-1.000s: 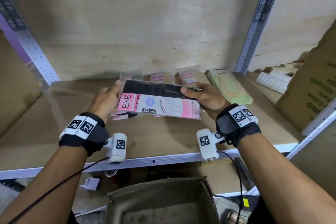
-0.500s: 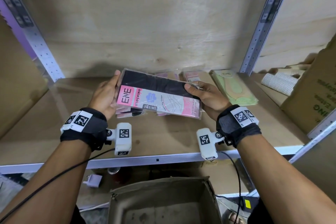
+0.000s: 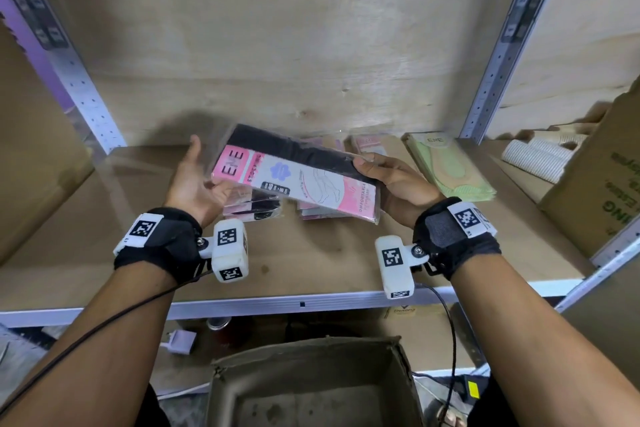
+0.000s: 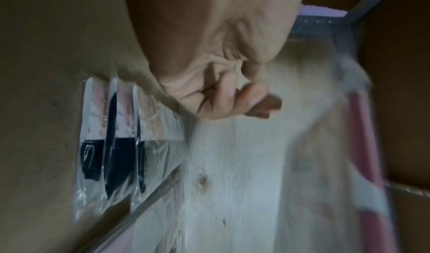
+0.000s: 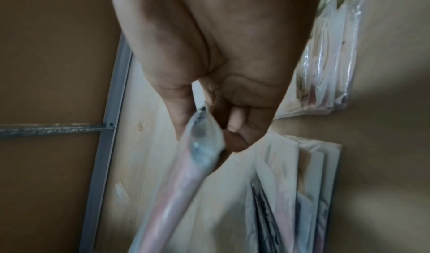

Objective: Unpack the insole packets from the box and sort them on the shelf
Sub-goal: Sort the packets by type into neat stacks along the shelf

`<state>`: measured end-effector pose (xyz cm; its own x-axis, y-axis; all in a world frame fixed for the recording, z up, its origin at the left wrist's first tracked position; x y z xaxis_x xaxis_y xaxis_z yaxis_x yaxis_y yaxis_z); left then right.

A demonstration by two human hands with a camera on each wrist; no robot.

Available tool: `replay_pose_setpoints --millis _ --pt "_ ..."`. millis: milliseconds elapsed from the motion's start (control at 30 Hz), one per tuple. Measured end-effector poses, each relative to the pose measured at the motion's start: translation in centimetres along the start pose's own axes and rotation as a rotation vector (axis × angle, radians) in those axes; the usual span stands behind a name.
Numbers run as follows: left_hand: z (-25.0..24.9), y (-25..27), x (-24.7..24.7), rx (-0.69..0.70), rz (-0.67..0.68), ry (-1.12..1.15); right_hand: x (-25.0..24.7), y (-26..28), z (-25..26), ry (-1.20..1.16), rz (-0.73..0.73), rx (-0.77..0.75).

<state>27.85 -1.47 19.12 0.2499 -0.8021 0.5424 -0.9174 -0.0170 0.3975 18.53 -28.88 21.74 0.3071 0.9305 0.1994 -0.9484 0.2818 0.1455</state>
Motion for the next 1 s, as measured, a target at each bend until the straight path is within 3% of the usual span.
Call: replay_pose_setpoints --millis 133,367,567,667,833,1000 --pt "-1.0 -0.7 -0.1 0.021 0.06 -0.058 0.1 -0.1 0.2 -0.089 -0.013 0.041" --pt "1.2 1.2 2.4 0.154 0.26 -0.645 2.6 -0.4 -0.2 -0.119 0.018 0.04" --pt "1.5 2.7 3.0 0.275 0.367 -0.762 5.8 -1.0 -1.2 -0.053 -0.06 0.049" --pt "-0.2 1.7 2.5 0.379 0.268 -0.723 7.3 -1.6 -1.4 0.065 -0.12 0.006" --pt "-3.4 -1.3 0.0 0.508 -0.031 -0.69 9.7 -4.0 -1.2 0.424 -0.133 -0.077" --pt "-4.4 -3.3 -1.4 0.563 -0.165 -0.766 11.5 -6.3 -1.5 0.659 -0.151 -0.089"
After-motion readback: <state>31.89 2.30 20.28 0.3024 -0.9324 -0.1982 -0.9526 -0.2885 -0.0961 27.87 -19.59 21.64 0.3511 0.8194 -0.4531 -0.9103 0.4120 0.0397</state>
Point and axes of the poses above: each hand's wrist, its own y-axis away from the middle knuckle, its own x-axis out of the palm, z = x × y, the point moved 9 cm from there along -y, towards the middle knuckle, and after that the axes turned 15 degrees about -z, right-handed, at the moved point
